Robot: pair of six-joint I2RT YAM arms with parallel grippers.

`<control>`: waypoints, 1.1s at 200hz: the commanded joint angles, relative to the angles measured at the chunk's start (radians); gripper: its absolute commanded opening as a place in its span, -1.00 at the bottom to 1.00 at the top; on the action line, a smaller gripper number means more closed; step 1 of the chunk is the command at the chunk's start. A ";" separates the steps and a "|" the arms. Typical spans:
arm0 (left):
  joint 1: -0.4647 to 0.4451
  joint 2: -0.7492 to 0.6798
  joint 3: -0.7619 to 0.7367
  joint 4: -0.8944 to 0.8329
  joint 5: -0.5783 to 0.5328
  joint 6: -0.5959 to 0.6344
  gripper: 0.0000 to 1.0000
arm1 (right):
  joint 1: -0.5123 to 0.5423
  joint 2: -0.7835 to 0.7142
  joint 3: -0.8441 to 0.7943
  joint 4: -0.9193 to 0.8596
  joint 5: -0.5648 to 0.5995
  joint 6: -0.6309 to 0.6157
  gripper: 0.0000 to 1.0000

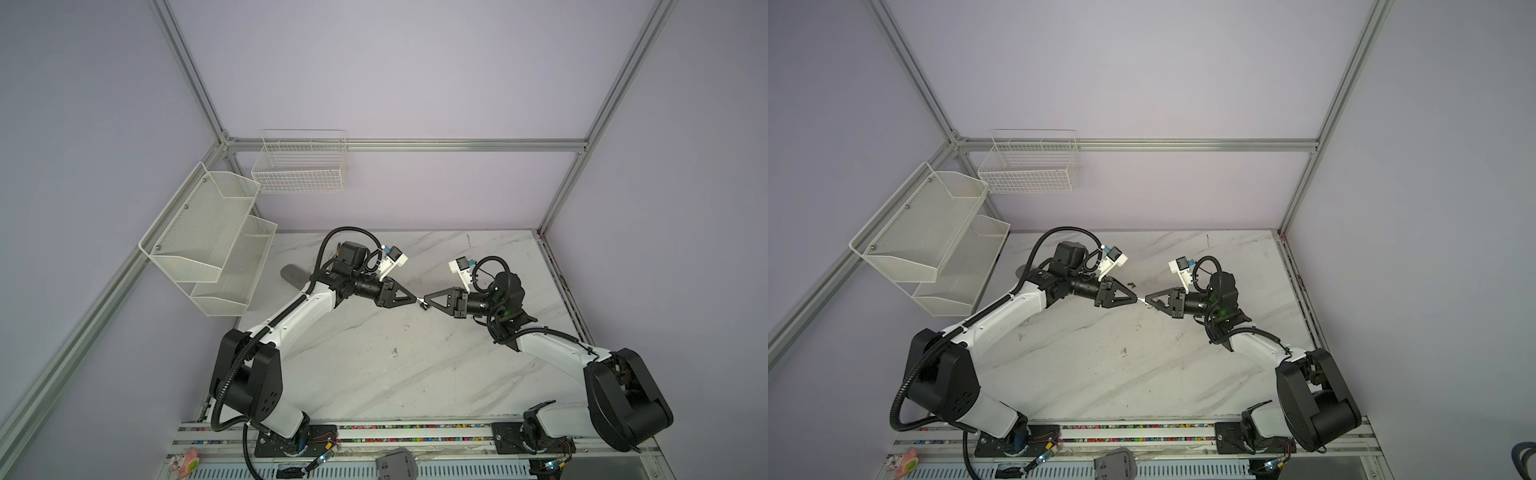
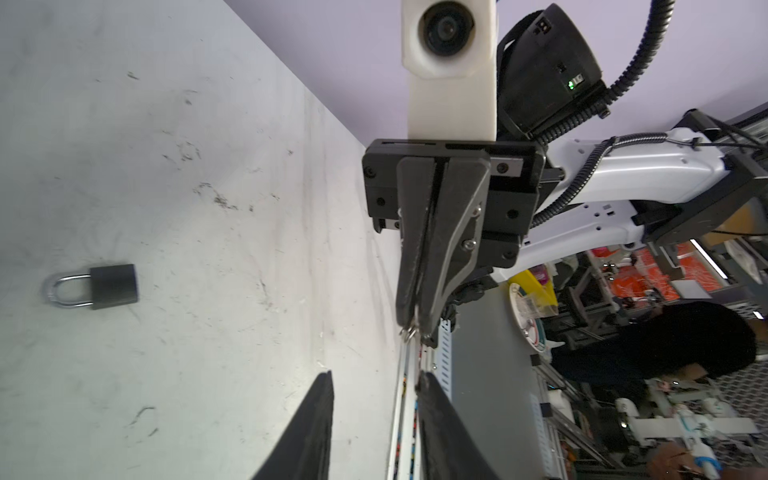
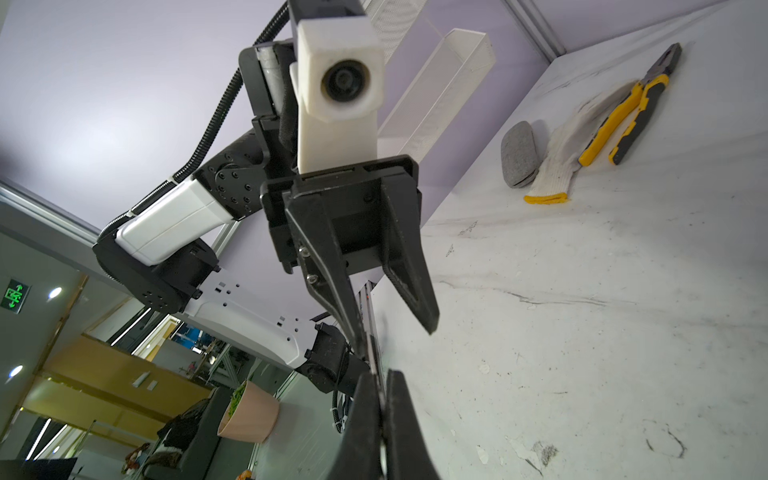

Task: Unlock with the key

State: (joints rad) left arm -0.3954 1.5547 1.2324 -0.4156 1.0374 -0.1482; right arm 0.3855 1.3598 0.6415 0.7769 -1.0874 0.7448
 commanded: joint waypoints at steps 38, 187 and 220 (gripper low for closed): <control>-0.062 0.122 0.097 0.015 -0.641 -0.111 -0.21 | -0.117 -0.172 0.000 -0.618 0.571 -0.087 -1.00; -0.188 0.412 0.004 0.472 -0.733 -0.721 0.05 | -0.070 0.315 0.107 -0.330 0.739 -0.026 -1.00; -0.192 0.396 -0.062 0.504 -0.776 -0.863 0.06 | -0.057 0.458 0.169 -0.243 0.672 0.020 -1.00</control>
State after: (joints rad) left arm -0.5838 1.9930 1.2457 -0.0147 0.2794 -0.8333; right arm 0.3107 1.7603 0.7677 0.4095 -0.3553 0.7136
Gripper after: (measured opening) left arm 0.527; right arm 0.060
